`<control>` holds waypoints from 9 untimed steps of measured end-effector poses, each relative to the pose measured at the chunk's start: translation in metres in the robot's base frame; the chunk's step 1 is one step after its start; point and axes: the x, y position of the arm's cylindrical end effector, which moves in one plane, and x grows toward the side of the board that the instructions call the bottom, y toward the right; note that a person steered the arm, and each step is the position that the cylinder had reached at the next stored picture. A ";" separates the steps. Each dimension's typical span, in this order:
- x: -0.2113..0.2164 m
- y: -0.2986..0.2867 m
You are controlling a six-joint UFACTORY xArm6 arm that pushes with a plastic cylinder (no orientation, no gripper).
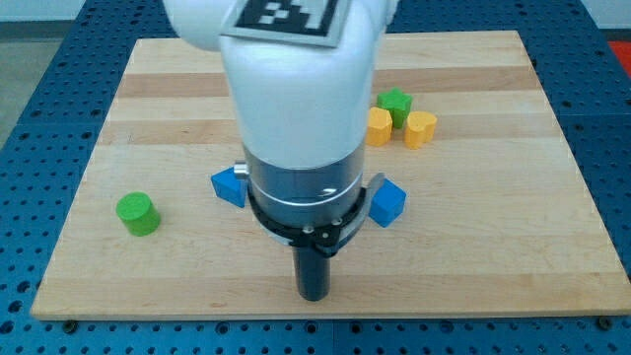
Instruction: Move the red circle towards the red star
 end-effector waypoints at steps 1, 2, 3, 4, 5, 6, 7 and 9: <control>-0.001 0.000; -0.052 0.000; -0.128 0.000; -0.196 0.000; -0.231 0.000; -0.231 0.000; -0.231 0.000; -0.195 -0.043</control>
